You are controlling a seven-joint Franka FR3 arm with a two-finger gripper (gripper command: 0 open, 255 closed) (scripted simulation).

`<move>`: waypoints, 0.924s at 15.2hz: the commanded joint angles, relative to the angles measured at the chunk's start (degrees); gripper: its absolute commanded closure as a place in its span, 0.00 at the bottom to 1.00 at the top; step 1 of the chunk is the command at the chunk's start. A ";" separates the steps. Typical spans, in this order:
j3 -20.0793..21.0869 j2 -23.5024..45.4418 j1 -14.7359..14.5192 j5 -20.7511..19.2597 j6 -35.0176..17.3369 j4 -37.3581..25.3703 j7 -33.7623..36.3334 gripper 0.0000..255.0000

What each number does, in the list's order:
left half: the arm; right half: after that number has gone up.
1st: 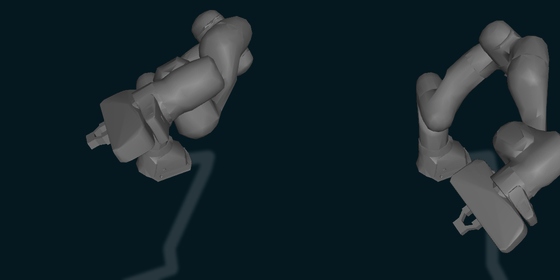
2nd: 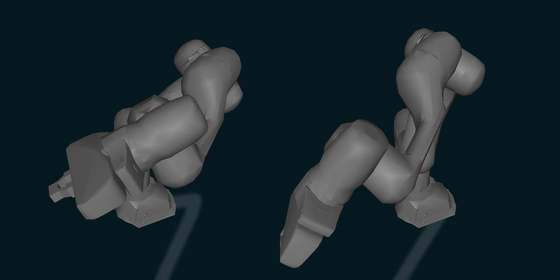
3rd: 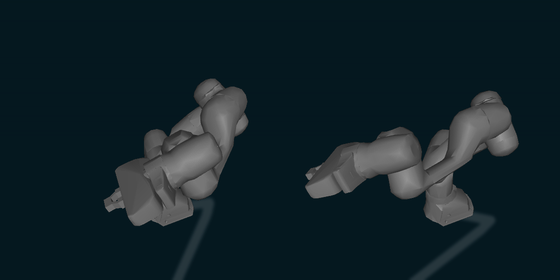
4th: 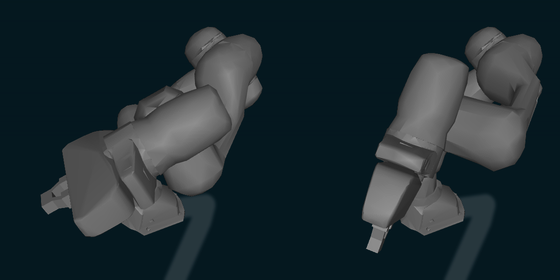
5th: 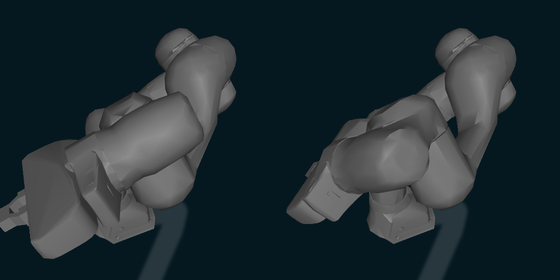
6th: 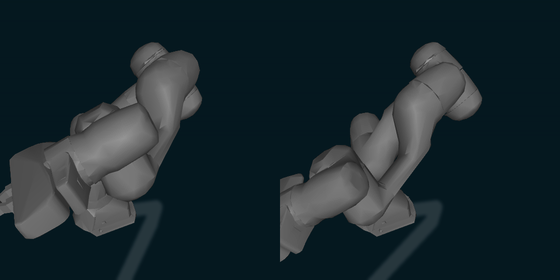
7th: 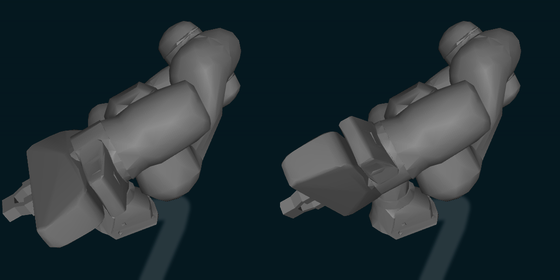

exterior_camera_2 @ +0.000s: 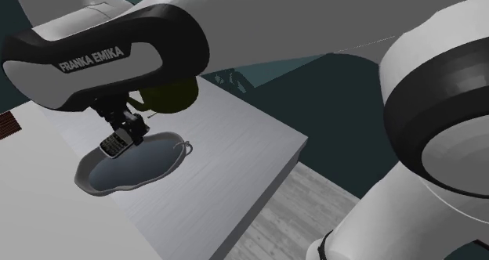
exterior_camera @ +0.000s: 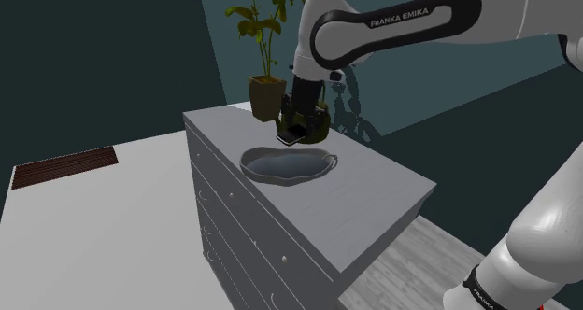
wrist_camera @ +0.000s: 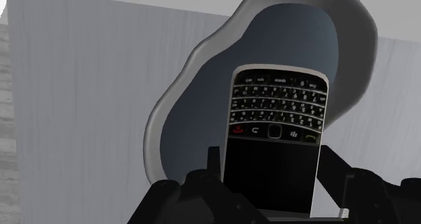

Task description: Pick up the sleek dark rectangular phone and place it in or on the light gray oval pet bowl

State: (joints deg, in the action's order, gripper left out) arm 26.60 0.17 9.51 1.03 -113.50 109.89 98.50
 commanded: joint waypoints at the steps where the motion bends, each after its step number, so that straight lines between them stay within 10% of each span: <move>1: 0.02 0.37 -0.02 -0.17 -1.46 1.09 0.09 1.00; 14: 0.11 2.52 -0.21 -1.27 -8.41 6.12 0.78 1.00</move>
State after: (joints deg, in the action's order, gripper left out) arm 26.71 2.67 9.31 -0.23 -121.84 115.97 99.27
